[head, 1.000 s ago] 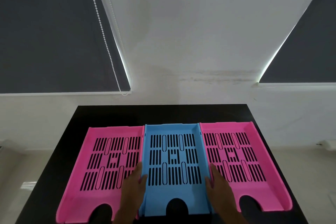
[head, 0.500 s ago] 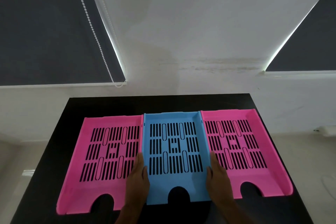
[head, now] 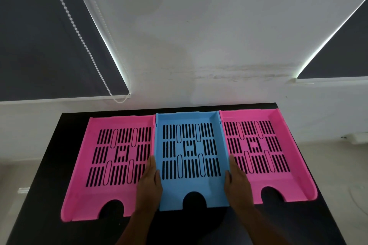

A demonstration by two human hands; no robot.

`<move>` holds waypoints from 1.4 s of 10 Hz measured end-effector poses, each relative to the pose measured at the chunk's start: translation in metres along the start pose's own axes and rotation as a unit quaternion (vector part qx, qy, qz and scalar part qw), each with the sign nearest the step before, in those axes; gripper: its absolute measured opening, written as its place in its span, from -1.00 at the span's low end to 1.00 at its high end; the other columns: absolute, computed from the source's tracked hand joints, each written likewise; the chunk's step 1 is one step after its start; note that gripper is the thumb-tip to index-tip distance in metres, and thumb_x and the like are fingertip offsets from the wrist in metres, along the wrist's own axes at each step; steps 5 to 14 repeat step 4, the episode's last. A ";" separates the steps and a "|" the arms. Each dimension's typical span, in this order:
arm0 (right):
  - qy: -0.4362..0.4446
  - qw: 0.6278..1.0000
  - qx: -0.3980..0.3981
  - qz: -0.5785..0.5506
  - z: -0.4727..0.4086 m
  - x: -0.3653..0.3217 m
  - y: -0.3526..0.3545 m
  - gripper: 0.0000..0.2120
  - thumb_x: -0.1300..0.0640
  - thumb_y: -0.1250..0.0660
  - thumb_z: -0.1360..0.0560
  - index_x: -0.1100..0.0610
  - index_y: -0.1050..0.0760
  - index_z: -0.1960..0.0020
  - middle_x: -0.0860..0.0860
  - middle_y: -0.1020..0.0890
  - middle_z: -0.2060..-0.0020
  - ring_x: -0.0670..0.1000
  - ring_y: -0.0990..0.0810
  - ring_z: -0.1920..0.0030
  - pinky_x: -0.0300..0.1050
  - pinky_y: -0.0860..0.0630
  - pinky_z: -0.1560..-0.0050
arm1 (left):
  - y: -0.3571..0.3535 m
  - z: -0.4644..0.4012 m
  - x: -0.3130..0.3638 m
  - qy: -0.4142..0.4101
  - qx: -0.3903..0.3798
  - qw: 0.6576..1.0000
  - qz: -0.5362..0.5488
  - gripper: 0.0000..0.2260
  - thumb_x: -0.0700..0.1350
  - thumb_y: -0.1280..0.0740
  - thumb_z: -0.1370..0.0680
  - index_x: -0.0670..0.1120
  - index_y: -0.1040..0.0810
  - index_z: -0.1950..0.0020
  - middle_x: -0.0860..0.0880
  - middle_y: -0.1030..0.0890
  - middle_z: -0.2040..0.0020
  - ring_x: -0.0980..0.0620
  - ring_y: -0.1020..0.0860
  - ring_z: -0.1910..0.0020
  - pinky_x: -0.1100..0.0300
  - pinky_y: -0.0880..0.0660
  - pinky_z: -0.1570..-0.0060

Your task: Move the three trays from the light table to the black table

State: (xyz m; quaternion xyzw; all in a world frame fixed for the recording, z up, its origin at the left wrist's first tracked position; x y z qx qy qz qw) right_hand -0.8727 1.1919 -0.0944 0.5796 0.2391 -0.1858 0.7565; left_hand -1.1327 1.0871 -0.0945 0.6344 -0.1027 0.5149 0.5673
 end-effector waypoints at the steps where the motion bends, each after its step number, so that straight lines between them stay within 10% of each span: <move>1: 0.007 1.000 0.007 -0.007 0.001 -0.002 0.001 -0.40 0.10 -0.18 -0.64 0.01 -0.02 -0.61 0.15 -0.53 -0.36 0.13 -0.54 -0.30 0.21 -0.55 -0.27 | -0.001 0.001 -0.003 -0.001 0.001 1.000 -0.002 -0.49 -0.19 -0.17 -0.66 -0.13 -0.11 -0.60 -0.08 -0.16 -0.60 0.11 -0.13 -0.48 0.13 -0.11 -0.45; 14: -0.009 0.997 -0.048 -0.055 -0.006 0.001 0.002 -0.38 -0.05 -0.20 -0.58 -0.15 -0.04 -0.58 0.05 -0.58 -0.20 0.05 -0.64 -0.11 0.16 -0.65 -0.10 | 0.002 0.005 0.004 0.018 -0.013 0.998 -0.058 -0.41 -0.06 -0.16 -0.67 -0.04 0.04 -0.63 0.02 0.06 -0.63 -0.02 0.05 -0.61 0.02 0.02 -0.54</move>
Point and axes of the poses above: each hand's wrist, its own z-axis away from the middle knuckle, its own y-axis out of the back of the hand, x = y × z, the point moved 4 cm from there along -z, towards the middle knuckle
